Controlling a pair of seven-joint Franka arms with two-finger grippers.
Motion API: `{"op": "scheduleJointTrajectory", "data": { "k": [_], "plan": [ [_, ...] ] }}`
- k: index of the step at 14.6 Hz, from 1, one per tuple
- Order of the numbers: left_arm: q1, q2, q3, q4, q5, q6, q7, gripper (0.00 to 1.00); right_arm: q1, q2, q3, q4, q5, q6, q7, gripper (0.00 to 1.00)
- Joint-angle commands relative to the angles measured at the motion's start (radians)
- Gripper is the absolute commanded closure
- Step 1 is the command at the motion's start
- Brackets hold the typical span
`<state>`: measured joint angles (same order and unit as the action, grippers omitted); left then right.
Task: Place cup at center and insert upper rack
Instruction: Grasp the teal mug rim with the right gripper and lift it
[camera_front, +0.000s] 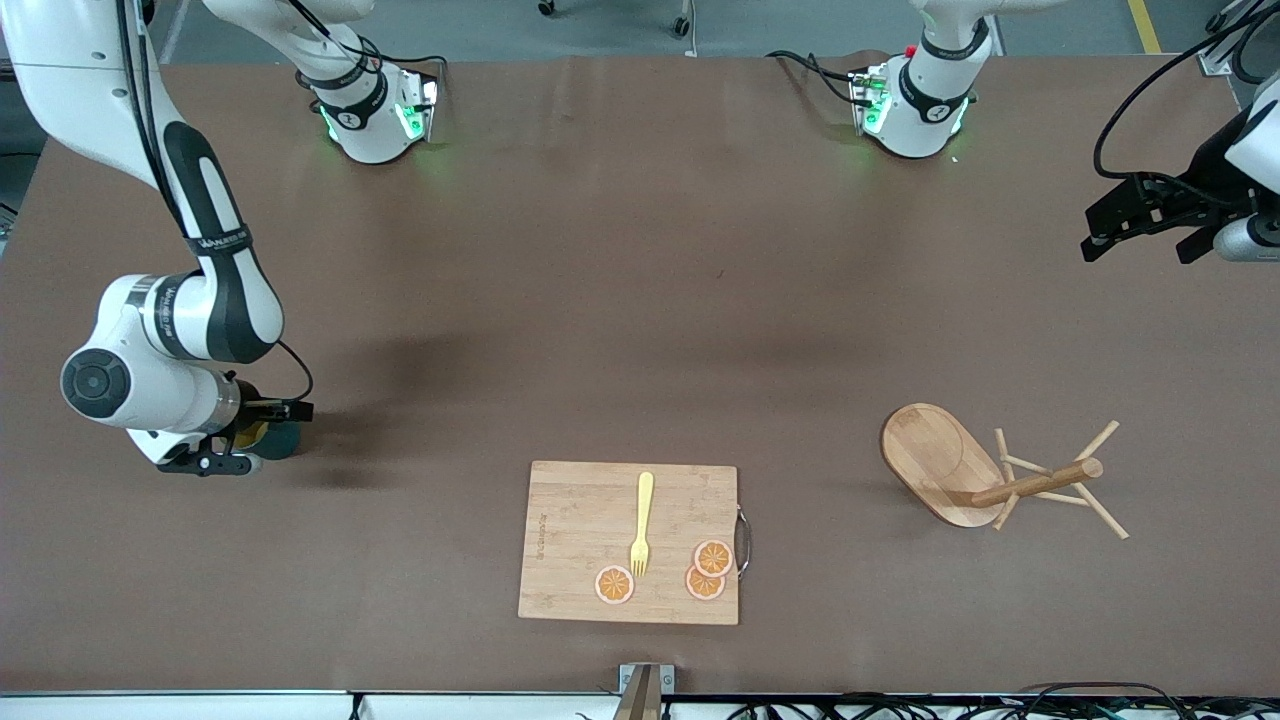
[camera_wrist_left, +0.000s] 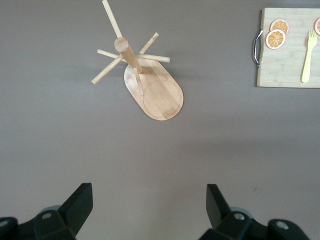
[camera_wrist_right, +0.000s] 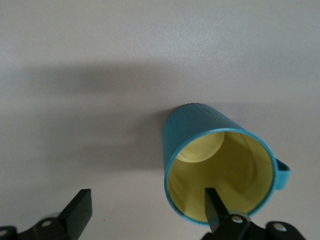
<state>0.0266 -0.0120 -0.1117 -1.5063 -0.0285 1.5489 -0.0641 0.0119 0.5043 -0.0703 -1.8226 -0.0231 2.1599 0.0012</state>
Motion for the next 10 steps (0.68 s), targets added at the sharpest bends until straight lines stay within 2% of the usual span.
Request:
{"op": "scheduleJointTrajectory", "data": {
  "k": [1,6,7,10],
  "plan": [
    [0.006,-0.026,-0.005,-0.020,-0.001,-0.001,0.020,0.00,-0.012,0.017,0.009,-0.001,0.002,0.015,0.003,0.26],
    [0.006,-0.026,-0.005,-0.020,-0.001,-0.001,0.020,0.00,-0.012,0.028,0.009,0.005,0.000,0.020,-0.003,0.96],
    [0.007,-0.026,-0.005,-0.020,-0.001,-0.001,0.020,0.00,-0.010,0.027,0.010,0.011,0.000,0.015,-0.009,1.00],
    [0.007,-0.025,-0.005,-0.022,-0.001,-0.001,0.020,0.00,0.002,0.017,0.013,0.034,0.002,-0.043,-0.061,1.00]
  ]
}}
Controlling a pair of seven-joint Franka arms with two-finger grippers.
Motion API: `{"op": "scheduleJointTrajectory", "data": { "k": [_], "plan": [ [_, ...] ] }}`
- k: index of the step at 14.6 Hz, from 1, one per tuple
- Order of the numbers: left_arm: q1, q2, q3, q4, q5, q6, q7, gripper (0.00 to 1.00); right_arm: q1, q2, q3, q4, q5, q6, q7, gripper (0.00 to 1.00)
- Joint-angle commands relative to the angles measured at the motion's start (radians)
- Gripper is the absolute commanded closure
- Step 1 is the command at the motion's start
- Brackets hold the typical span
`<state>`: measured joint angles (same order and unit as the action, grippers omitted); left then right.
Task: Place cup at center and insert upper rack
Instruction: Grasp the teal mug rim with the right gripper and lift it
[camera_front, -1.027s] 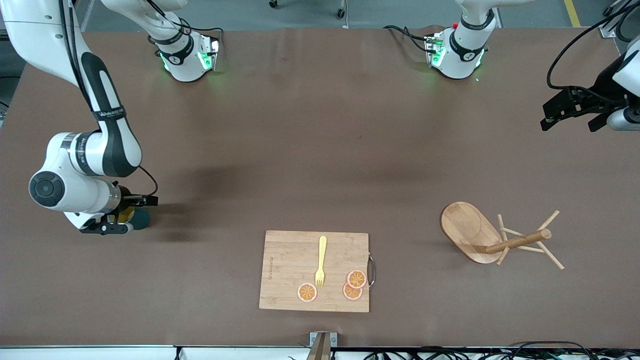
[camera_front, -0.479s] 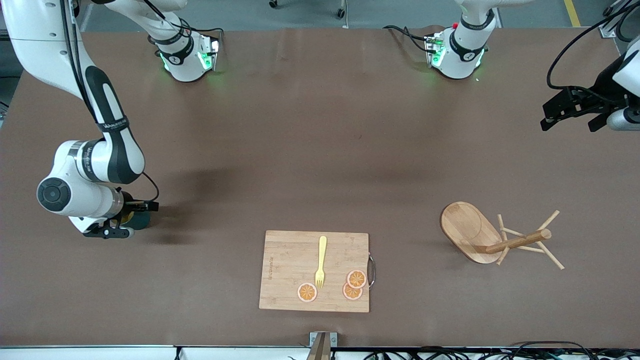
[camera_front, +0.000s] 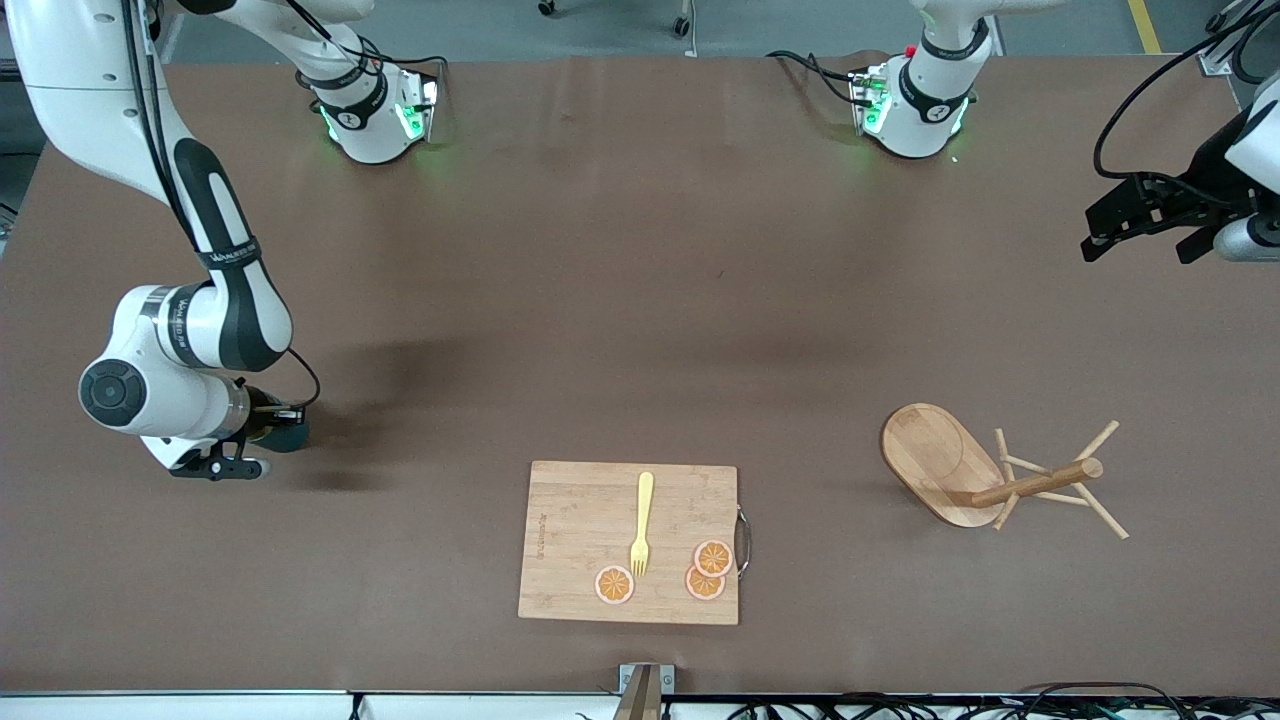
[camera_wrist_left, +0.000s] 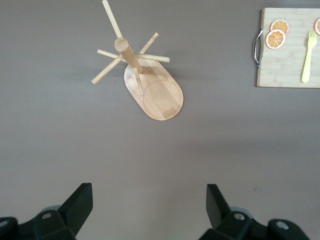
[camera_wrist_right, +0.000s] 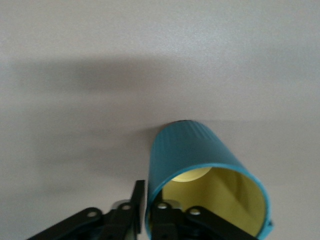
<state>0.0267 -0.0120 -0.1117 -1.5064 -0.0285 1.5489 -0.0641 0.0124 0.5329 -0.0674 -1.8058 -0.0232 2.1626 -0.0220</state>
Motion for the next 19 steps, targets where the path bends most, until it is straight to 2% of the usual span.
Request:
{"op": "scheduleJointTrajectory", "data": {
  "k": [1,6,9,10,13,17,19],
  "plan": [
    [0.007,-0.025,-0.005,-0.020,-0.001,-0.001,0.020,0.00,0.006,-0.020,0.020,0.031,0.002,-0.088,-0.041,1.00],
    [0.007,-0.025,-0.005,-0.020,-0.001,-0.001,0.020,0.00,0.035,-0.037,0.188,0.206,0.002,-0.395,-0.053,1.00],
    [0.007,-0.025,-0.005,-0.020,-0.001,-0.001,0.020,0.00,0.049,-0.036,0.343,0.235,0.002,-0.417,-0.052,1.00],
    [0.007,-0.025,-0.005,-0.020,-0.001,-0.001,0.020,0.00,0.073,-0.034,0.371,0.249,0.002,-0.411,-0.029,1.00],
    [0.007,-0.026,-0.005,-0.020,-0.001,-0.001,0.020,0.00,0.242,0.001,0.376,0.295,-0.006,-0.376,0.205,1.00],
    [0.007,-0.025,-0.005,-0.020,-0.001,-0.001,0.020,0.00,0.389,0.050,0.376,0.307,-0.003,-0.239,0.325,1.00],
    [0.007,-0.025,-0.005,-0.020,-0.001,-0.001,0.020,0.00,0.458,0.082,0.376,0.333,-0.006,-0.211,0.455,1.00]
  ]
}}
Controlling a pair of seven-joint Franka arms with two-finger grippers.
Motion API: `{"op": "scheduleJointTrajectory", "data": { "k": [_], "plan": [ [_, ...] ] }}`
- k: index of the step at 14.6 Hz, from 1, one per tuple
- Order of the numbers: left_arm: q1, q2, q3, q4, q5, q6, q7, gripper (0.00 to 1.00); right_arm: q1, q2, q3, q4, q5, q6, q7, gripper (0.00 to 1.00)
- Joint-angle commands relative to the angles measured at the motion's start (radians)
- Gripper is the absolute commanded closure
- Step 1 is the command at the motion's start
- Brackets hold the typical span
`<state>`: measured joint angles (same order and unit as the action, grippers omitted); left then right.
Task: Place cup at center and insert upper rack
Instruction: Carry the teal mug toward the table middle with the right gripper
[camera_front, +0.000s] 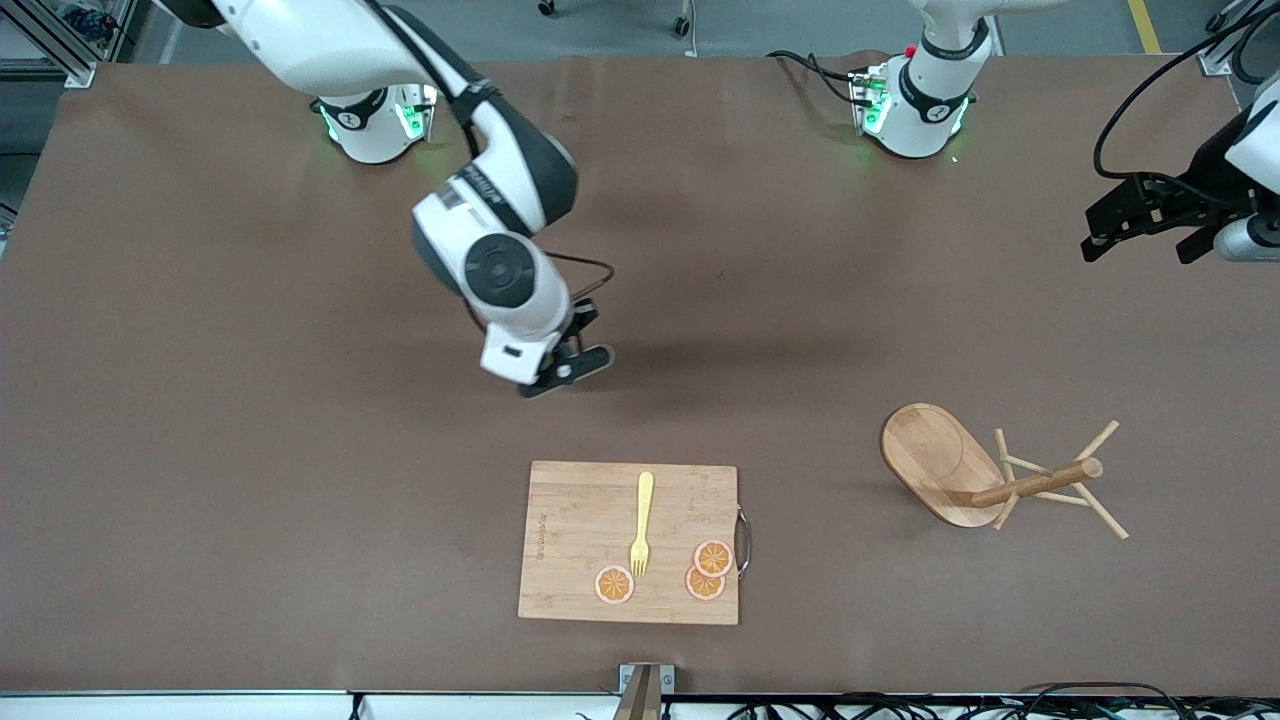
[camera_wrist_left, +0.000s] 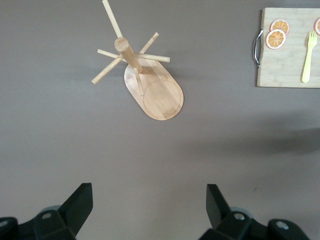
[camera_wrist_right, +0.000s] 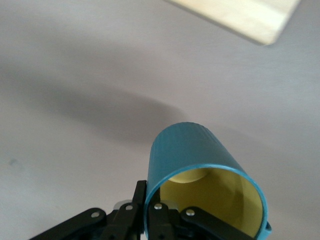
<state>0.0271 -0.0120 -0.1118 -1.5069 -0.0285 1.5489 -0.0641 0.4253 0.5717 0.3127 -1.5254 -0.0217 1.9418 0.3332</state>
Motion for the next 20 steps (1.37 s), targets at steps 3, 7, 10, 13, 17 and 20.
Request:
{"op": "scheduleJointTrajectory", "data": {
  "k": [3,7,10,13,17,20],
  "plan": [
    [0.007,-0.025,-0.005,-0.019,-0.001,-0.001,0.020,0.00,0.133,0.092,-0.006,0.106,-0.009,0.012,0.257,1.00],
    [0.007,-0.025,-0.005,-0.019,-0.001,-0.001,0.020,0.00,0.231,0.135,-0.007,0.119,-0.012,0.109,0.418,1.00],
    [0.007,-0.025,-0.005,-0.019,-0.001,-0.001,0.020,0.00,0.292,0.164,-0.015,0.119,-0.018,0.158,0.437,1.00],
    [0.007,-0.025,-0.005,-0.019,-0.001,-0.001,0.020,0.00,0.316,0.187,-0.017,0.123,-0.024,0.178,0.451,1.00],
    [0.007,-0.025,-0.005,-0.019,-0.001,-0.001,0.020,0.00,0.326,0.214,-0.026,0.137,-0.027,0.199,0.451,1.00],
    [0.007,-0.025,-0.005,-0.019,-0.001,-0.001,0.020,0.00,0.339,0.241,-0.041,0.146,-0.027,0.244,0.451,0.99]
  ]
}}
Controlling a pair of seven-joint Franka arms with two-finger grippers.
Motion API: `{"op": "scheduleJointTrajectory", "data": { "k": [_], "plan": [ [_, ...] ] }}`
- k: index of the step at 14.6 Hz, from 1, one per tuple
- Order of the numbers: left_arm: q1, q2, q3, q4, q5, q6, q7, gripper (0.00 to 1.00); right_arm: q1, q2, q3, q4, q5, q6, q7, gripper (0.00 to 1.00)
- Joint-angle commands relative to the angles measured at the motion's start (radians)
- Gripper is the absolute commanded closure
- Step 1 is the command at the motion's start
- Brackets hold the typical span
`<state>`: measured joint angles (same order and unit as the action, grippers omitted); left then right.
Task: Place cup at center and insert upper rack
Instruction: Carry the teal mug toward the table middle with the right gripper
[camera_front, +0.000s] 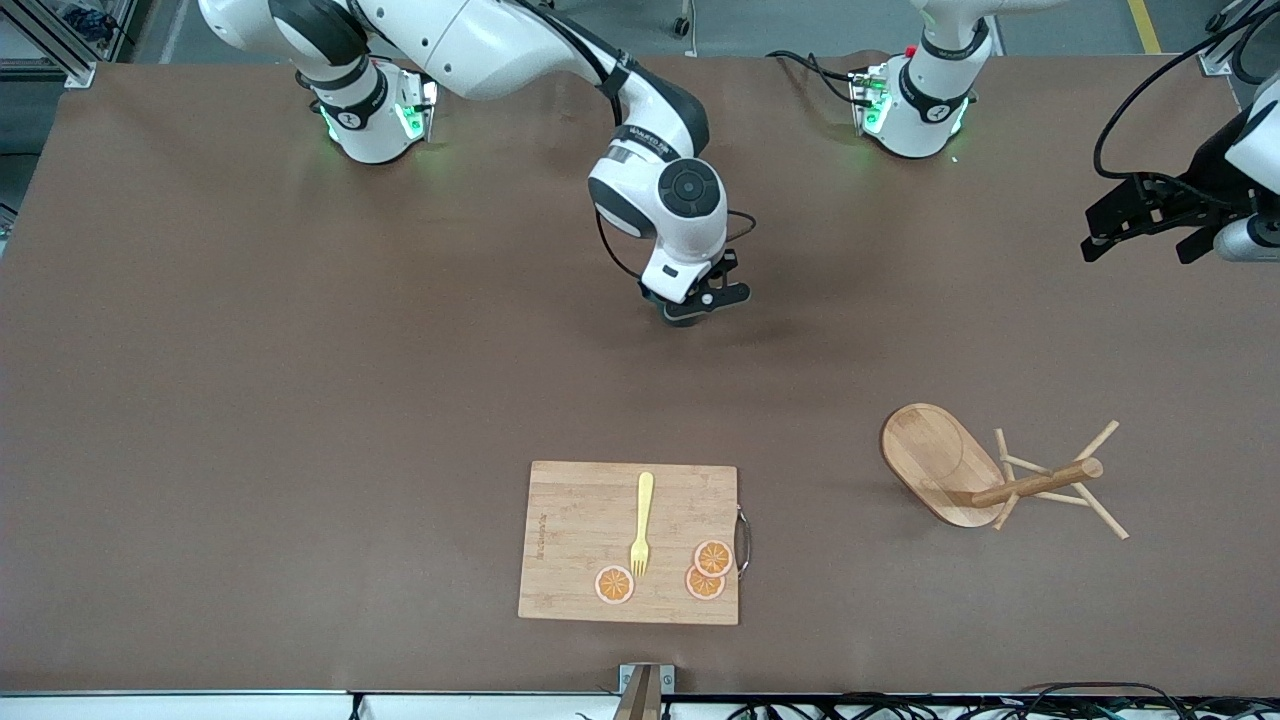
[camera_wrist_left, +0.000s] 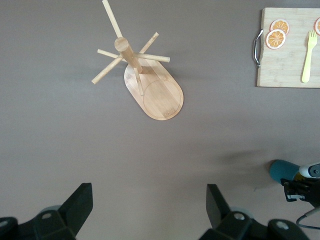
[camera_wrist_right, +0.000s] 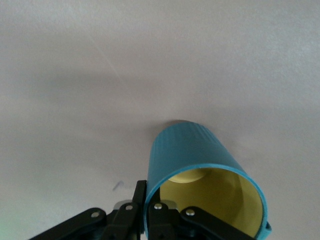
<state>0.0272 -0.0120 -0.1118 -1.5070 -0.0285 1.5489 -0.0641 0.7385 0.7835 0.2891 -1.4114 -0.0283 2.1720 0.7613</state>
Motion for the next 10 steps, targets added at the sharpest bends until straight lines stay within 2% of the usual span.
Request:
{"op": "scheduleJointTrajectory", "data": {
  "k": [1,2,3,4,5,10],
  "plan": [
    [0.007,-0.025,-0.005,-0.019,-0.001,-0.001,0.020,0.00,0.036,0.033,-0.036,0.041,-0.019,0.011,0.023,0.97],
    [0.007,-0.025,-0.005,-0.019,-0.001,-0.001,0.020,0.00,0.041,0.030,-0.042,0.048,-0.013,0.006,0.038,0.67],
    [0.007,-0.025,-0.005,-0.019,-0.001,-0.001,0.020,0.00,0.039,0.027,-0.042,0.063,-0.018,0.002,0.079,0.05],
    [0.007,-0.025,-0.005,-0.019,-0.001,-0.001,0.020,0.00,0.039,0.025,-0.042,0.083,-0.016,-0.003,0.119,0.00],
    [0.007,-0.026,-0.005,-0.019,-0.001,-0.001,0.020,0.00,0.033,0.020,-0.042,0.103,-0.015,-0.020,0.137,0.00],
    [0.002,-0.029,-0.011,-0.019,-0.002,-0.004,0.021,0.00,-0.017,-0.044,-0.042,0.261,-0.007,-0.291,0.138,0.00]
  ]
}}
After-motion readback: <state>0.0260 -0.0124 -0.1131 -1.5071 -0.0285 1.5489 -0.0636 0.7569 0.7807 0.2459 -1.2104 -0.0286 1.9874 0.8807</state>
